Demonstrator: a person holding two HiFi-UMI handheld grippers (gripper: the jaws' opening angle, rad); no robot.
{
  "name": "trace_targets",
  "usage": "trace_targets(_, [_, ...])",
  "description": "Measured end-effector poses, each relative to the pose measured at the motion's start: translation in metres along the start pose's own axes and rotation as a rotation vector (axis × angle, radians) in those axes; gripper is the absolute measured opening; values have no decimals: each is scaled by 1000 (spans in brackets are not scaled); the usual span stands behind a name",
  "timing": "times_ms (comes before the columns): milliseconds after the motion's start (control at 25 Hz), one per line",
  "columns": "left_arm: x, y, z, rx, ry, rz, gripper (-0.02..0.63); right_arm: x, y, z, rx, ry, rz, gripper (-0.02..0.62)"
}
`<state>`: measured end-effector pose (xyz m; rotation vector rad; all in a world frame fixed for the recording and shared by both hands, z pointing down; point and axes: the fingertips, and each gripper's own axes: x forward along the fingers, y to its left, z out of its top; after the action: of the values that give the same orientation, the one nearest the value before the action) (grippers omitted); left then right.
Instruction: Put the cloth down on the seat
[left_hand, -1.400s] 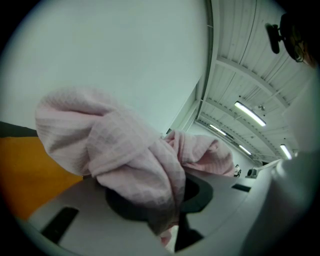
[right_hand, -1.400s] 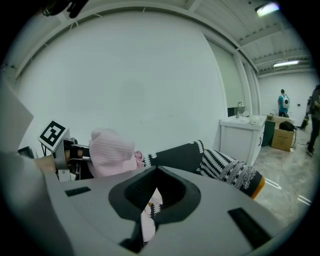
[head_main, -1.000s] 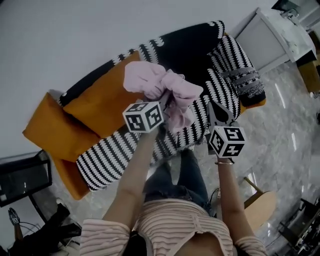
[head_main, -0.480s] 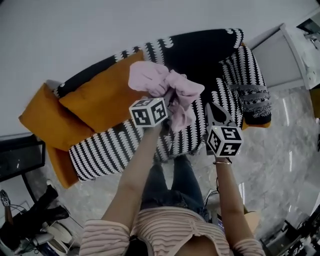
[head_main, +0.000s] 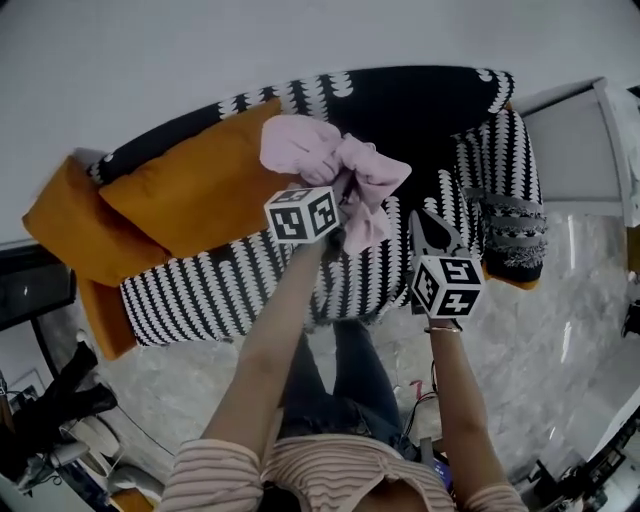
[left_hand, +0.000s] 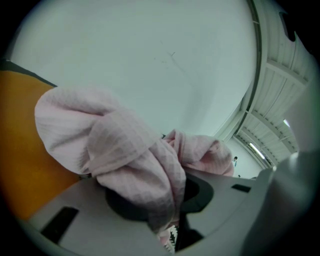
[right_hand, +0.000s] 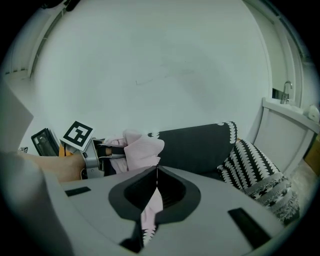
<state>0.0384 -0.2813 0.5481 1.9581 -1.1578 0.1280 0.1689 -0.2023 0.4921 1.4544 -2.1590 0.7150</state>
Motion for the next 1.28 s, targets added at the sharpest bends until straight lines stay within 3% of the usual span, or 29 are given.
trace_targets(360, [41,41,-12,-12,18,68,117,65,-8,-21,-6,88,38,9])
trace_targets(880, [79,90,-29,-47,54,153,117,111,-6,-51,-81,200,93,9])
trace_targets(1280, [99,110,-39,-22,98,193,117,145,5,-67,-104,250,139,9])
